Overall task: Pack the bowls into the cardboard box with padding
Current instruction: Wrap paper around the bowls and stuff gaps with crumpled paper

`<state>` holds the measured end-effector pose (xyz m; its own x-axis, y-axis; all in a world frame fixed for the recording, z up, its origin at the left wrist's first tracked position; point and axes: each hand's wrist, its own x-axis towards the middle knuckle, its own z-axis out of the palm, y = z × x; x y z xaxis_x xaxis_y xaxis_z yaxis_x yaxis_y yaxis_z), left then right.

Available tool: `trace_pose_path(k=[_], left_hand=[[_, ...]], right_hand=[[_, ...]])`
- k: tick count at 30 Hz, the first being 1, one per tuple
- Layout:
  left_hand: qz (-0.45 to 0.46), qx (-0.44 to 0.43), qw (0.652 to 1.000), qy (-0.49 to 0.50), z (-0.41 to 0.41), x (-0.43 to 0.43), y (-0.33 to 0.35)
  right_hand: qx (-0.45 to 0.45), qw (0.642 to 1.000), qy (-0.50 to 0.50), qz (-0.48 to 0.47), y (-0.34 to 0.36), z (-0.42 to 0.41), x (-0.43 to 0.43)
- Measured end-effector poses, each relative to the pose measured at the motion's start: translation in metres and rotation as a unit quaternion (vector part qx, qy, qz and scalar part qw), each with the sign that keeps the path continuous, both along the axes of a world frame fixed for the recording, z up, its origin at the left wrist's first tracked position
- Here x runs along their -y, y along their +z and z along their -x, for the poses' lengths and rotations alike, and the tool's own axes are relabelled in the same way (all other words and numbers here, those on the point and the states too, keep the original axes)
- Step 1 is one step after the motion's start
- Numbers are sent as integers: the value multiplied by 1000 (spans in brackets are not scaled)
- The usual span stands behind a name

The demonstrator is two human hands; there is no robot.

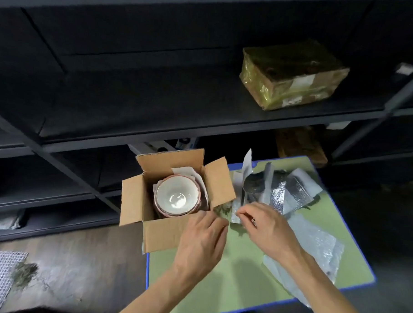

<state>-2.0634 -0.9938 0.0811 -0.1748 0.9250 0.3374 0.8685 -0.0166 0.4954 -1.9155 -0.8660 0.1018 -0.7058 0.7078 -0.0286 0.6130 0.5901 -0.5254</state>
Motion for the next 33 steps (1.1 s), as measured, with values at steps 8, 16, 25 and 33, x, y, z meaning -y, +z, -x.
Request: trace_pose_path(k=[8,16,25,33], left_hand=[[104,22,992,-74,-63,-23,-31],[297,-4,952,-78,-102,-65,-74],[321,-3,947,-21,-120,-112,-102],[262,106,959,25,-120,-119,-93]], right_hand=[[114,990,-56,55,-46,-88,-9],[209,960,-148,113,-75,-171,-21],[249,938,-198,140,-92,-191,-26],[227,940,-211,146,-97,-192,-27]])
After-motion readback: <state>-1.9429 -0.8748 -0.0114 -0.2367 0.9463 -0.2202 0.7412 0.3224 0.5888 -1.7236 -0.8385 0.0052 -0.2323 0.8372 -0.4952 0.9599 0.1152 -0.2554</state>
